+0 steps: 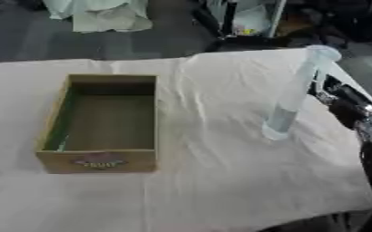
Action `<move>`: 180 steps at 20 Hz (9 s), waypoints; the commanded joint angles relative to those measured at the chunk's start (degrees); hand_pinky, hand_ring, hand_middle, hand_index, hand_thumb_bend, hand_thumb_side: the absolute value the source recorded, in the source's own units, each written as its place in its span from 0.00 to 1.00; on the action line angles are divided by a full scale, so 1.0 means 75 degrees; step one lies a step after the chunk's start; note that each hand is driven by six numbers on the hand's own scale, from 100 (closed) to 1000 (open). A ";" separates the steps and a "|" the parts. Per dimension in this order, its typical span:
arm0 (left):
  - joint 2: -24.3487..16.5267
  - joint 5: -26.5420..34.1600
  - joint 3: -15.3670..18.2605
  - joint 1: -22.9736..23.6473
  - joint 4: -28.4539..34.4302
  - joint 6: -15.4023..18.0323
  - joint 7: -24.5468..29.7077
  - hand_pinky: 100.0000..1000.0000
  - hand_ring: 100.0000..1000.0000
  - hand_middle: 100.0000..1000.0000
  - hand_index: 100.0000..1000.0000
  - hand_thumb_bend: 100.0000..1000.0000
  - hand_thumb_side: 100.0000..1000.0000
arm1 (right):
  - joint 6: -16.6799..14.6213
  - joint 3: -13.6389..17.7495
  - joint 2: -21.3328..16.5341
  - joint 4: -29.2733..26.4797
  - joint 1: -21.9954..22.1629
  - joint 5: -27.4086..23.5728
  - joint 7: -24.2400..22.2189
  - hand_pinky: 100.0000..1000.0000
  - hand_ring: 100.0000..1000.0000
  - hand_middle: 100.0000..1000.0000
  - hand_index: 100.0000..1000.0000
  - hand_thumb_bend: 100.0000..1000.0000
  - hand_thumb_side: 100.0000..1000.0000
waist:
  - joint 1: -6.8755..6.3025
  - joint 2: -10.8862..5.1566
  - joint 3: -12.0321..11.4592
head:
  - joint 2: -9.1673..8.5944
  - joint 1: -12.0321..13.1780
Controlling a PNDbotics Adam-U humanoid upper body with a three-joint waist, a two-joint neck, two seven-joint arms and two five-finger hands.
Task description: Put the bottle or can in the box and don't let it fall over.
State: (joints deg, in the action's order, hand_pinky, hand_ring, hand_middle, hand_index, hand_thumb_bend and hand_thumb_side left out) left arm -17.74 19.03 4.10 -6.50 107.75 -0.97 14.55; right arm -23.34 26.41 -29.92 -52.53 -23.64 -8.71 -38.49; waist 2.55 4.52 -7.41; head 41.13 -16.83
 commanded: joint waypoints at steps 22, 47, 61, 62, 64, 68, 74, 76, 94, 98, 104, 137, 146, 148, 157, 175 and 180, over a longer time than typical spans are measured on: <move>-0.0115 -0.0029 0.0045 -0.0066 0.0113 0.0021 0.0020 1.00 1.00 1.00 0.75 0.00 0.79 | 0.0130 0.0119 -0.0215 -0.0188 -0.0159 0.0116 0.0143 1.00 1.00 1.00 1.00 0.00 0.41 | -0.0035 -0.0023 0.0028 | -0.0087 -0.0001; -0.0156 -0.0034 0.0072 0.0020 0.0098 0.0038 -0.0005 1.00 1.00 1.00 0.75 0.00 0.79 | -0.0485 0.0055 -0.0644 0.0295 0.0158 -0.0054 -0.0237 1.00 1.00 1.00 1.00 0.00 0.41 | -0.0017 -0.0116 0.0111 | -0.0097 0.0049; -0.0150 -0.0029 0.0065 0.0012 0.0099 0.0031 0.0002 1.00 1.00 1.00 0.75 0.00 0.79 | -0.0578 0.0030 -0.0629 0.0317 0.0213 0.0011 -0.0188 1.00 1.00 1.00 1.00 0.00 0.41 | -0.0012 -0.0101 0.0100 | -0.0101 0.0050; -0.0150 -0.0031 0.0063 0.0012 0.0099 0.0031 0.0005 1.00 1.00 1.00 0.75 0.00 0.79 | -0.0582 0.0026 -0.0624 0.0316 0.0216 0.0006 -0.0189 1.00 1.00 1.00 1.00 0.00 0.41 | -0.0011 -0.0100 0.0099 | -0.0096 0.0051; -0.0148 -0.0034 0.0061 0.0010 0.0099 0.0031 0.0009 1.00 1.00 1.00 0.75 0.00 0.79 | -0.0583 0.0012 -0.0616 0.0306 0.0217 -0.0016 -0.0205 1.00 1.00 1.00 1.00 0.00 0.41 | -0.0010 -0.0098 0.0095 | -0.0093 0.0051; -0.0144 -0.0029 0.0061 -0.0002 0.0099 0.0030 0.0008 1.00 1.00 1.00 0.75 0.00 0.79 | -0.0565 0.0003 -0.0598 0.0283 0.0209 -0.0070 -0.0240 1.00 1.00 1.00 1.00 0.00 0.41 | -0.0010 -0.0096 0.0085 | -0.0103 0.0058; -0.0145 -0.0037 0.0057 -0.0005 0.0100 0.0029 0.0010 1.00 1.00 1.00 0.75 0.00 0.79 | -0.0535 -0.0049 -0.0625 0.0240 0.0231 -0.0137 -0.0218 1.00 1.00 1.00 1.00 0.00 0.41 | -0.0005 -0.0080 0.0083 | -0.0092 0.0070; -0.0145 -0.0038 0.0058 -0.0005 0.0100 0.0032 0.0010 1.00 1.00 1.00 0.75 0.00 0.79 | -0.0530 -0.0076 -0.0630 0.0207 0.0246 -0.0152 -0.0208 1.00 1.00 1.00 1.00 0.00 0.41 | -0.0005 -0.0079 0.0083 | -0.0089 0.0062; -0.0155 -0.0021 0.0071 0.0005 0.0087 0.0036 -0.0006 1.00 1.00 1.00 0.75 0.00 0.79 | -0.0530 -0.0074 -0.0595 -0.0002 0.0432 -0.0200 -0.0234 1.00 1.00 1.00 1.00 0.00 0.41 | -0.0001 -0.0090 0.0109 | -0.0115 0.0084; -0.0157 -0.0022 0.0069 0.0008 0.0091 0.0041 -0.0005 1.00 1.00 1.00 0.75 0.00 0.79 | -0.0517 -0.0068 -0.0576 -0.0055 0.0469 -0.0239 -0.0237 1.00 1.00 1.00 1.00 0.00 0.41 | -0.0003 -0.0091 0.0113 | -0.0107 0.0078; -0.0155 -0.0011 0.0073 0.0004 0.0096 0.0039 -0.0012 1.00 1.00 1.00 0.75 0.00 0.78 | -0.0482 -0.0041 -0.0523 -0.0196 0.0546 -0.0278 -0.0226 1.00 1.00 1.00 1.00 0.00 0.41 | -0.0003 -0.0105 0.0112 | -0.0112 0.0090; -0.0149 0.0003 0.0069 -0.0004 0.0100 0.0039 0.0001 1.00 1.00 1.00 0.75 0.00 0.79 | -0.0255 -0.0248 -0.0385 -0.0477 0.0575 0.0151 0.0145 1.00 1.00 1.00 1.00 0.00 0.41 | -0.0009 -0.0085 0.0089 | -0.0137 0.0043; -0.0151 0.0007 0.0071 0.0001 0.0094 0.0035 0.0001 1.00 1.00 1.00 0.75 0.00 0.79 | -0.0296 -0.0297 -0.0428 -0.0503 0.0669 0.0079 0.0098 1.00 1.00 1.00 1.00 0.00 0.41 | -0.0004 -0.0087 0.0101 | -0.0143 0.0049; -0.0152 0.0003 0.0070 0.0006 0.0090 0.0035 0.0002 1.00 1.00 1.00 0.75 0.00 0.79 | -0.0305 -0.0301 -0.0426 -0.0538 0.0703 0.0074 0.0102 1.00 1.00 1.00 1.00 0.00 0.41 | -0.0006 -0.0087 0.0107 | -0.0138 0.0044; -0.0154 0.0007 0.0070 0.0010 0.0090 0.0036 0.0006 1.00 1.00 1.00 0.75 0.00 0.79 | -0.0331 -0.0338 -0.0437 -0.0569 0.0775 0.0012 0.0042 1.00 1.00 1.00 1.00 0.00 0.41 | -0.0003 -0.0087 0.0112 | -0.0137 0.0045; -0.0150 -0.0001 0.0065 0.0014 0.0091 0.0040 0.0010 1.00 1.00 1.00 0.75 0.00 0.79 | -0.0296 -0.0349 -0.0410 -0.0699 0.0747 -0.0022 -0.0026 1.00 1.00 1.00 1.00 0.00 0.41 | -0.0007 -0.0076 0.0112 | -0.0142 0.0021; -0.0147 0.0002 0.0062 0.0009 0.0088 0.0037 0.0012 1.00 1.00 1.00 0.75 0.00 0.79 | -0.0242 -0.0344 -0.0367 -0.0779 0.0704 0.0030 0.0044 1.00 1.00 1.00 1.00 0.00 0.41 | -0.0007 -0.0077 0.0106 | -0.0141 0.0015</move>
State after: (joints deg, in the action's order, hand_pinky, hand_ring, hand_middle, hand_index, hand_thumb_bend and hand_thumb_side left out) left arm -17.73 18.86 4.11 -6.05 107.74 -0.82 14.53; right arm -25.17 23.56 -30.99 -56.96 -17.61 -8.69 -38.33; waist 2.59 4.52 -6.66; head 40.61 -16.60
